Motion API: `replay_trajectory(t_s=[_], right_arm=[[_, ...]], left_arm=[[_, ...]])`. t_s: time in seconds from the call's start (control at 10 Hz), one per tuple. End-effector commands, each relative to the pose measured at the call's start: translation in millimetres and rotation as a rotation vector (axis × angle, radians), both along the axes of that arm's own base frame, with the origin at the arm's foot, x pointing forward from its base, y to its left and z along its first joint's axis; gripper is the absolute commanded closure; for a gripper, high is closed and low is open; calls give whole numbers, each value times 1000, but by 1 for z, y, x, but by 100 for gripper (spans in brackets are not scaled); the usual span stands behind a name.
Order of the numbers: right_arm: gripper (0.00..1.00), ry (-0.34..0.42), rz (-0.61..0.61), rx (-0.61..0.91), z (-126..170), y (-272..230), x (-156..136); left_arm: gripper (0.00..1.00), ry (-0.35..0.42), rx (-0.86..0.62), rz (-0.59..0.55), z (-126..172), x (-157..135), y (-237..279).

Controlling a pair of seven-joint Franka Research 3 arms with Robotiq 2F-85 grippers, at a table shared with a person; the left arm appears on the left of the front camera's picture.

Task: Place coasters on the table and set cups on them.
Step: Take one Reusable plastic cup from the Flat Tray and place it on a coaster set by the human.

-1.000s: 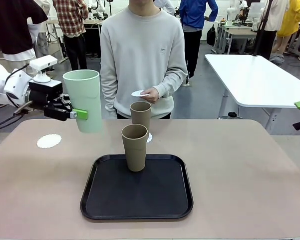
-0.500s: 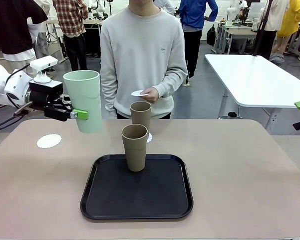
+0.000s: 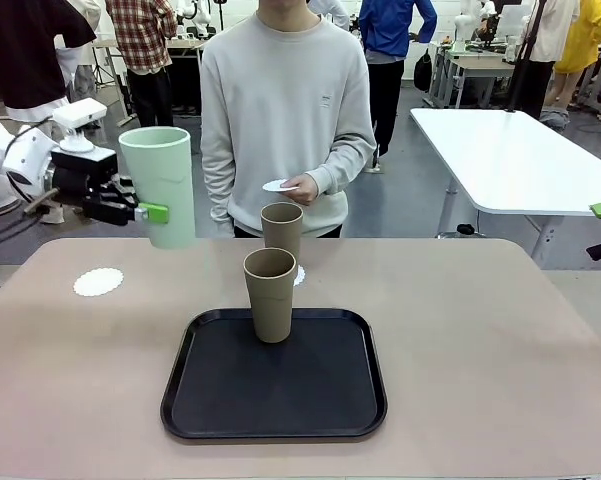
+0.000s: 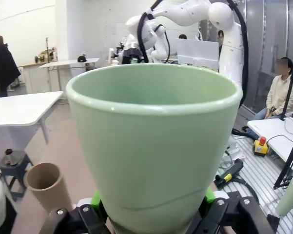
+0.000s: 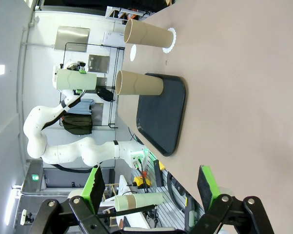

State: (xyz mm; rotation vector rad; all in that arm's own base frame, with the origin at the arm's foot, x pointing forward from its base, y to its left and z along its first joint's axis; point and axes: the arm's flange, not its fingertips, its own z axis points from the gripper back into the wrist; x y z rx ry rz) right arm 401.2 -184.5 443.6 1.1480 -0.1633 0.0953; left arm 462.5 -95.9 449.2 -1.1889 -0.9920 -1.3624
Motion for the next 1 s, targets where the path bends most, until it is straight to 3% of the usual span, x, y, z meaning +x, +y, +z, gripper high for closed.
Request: replay_trajectory(t_s=[0.0,0.6,0.9], right_arm=[[0,-11,-4,2,0,1,1],[0,-11,-4,2,0,1,1],[0,-11,-4,2,0,1,1]], left_arm=[[16,-14,15,27,7,31,33],[16,-7,-20,249,-11,66,155],[16,-52,-15,346,-11,83,207]])
